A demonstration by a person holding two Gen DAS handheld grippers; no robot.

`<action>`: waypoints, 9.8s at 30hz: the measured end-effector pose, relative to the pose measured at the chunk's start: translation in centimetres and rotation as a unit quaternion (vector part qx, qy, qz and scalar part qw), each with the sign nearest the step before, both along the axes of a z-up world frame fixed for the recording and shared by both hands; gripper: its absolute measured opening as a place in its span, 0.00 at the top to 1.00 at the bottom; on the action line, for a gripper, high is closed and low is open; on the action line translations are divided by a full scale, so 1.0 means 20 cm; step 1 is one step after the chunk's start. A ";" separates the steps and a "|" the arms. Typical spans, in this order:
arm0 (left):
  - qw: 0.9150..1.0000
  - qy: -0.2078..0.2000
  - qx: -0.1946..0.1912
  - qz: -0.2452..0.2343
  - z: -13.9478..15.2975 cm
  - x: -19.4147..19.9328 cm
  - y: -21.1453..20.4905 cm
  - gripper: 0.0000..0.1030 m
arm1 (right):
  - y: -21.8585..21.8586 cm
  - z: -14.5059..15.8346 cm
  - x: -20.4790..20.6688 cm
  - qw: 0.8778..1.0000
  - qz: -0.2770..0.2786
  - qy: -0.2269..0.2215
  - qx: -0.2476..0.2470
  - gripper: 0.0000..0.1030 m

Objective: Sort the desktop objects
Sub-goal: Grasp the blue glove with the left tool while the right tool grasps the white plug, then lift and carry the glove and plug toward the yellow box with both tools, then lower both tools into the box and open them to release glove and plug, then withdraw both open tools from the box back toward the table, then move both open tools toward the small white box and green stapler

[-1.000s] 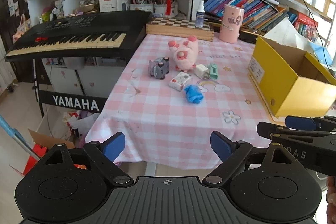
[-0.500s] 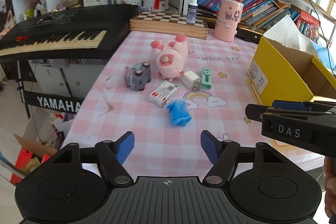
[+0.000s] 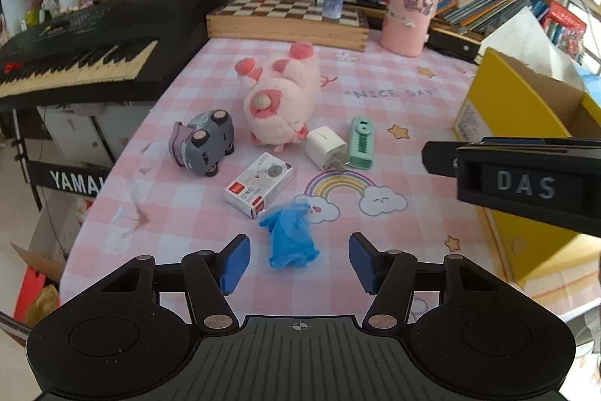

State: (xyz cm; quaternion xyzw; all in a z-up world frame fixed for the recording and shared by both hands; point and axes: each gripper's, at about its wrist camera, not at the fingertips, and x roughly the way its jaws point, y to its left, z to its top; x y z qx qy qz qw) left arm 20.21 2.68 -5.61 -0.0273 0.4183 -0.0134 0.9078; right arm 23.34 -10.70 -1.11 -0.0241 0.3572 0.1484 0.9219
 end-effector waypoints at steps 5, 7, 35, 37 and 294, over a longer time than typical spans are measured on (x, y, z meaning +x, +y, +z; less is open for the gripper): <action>1.000 0.015 0.004 0.009 -0.06 0.08 0.00 0.45 | 0.00 -0.03 0.09 1.000 0.009 0.012 -0.004 0.56; 1.000 0.020 0.006 0.012 -0.07 0.10 0.00 0.50 | 0.01 -0.04 0.12 1.000 0.018 0.014 -0.004 0.56; 0.999 -0.012 0.011 0.050 0.01 0.05 0.19 0.75 | 0.39 -0.32 0.49 0.987 0.131 0.063 -0.068 0.77; 0.999 -0.014 0.010 0.049 0.02 0.04 0.19 0.75 | 0.37 -0.29 0.46 0.989 0.125 0.057 -0.058 0.77; 0.994 -0.091 0.049 -0.028 0.34 -1.02 0.14 0.20 | -0.06 0.11 -1.17 0.991 -0.114 -0.066 0.011 0.42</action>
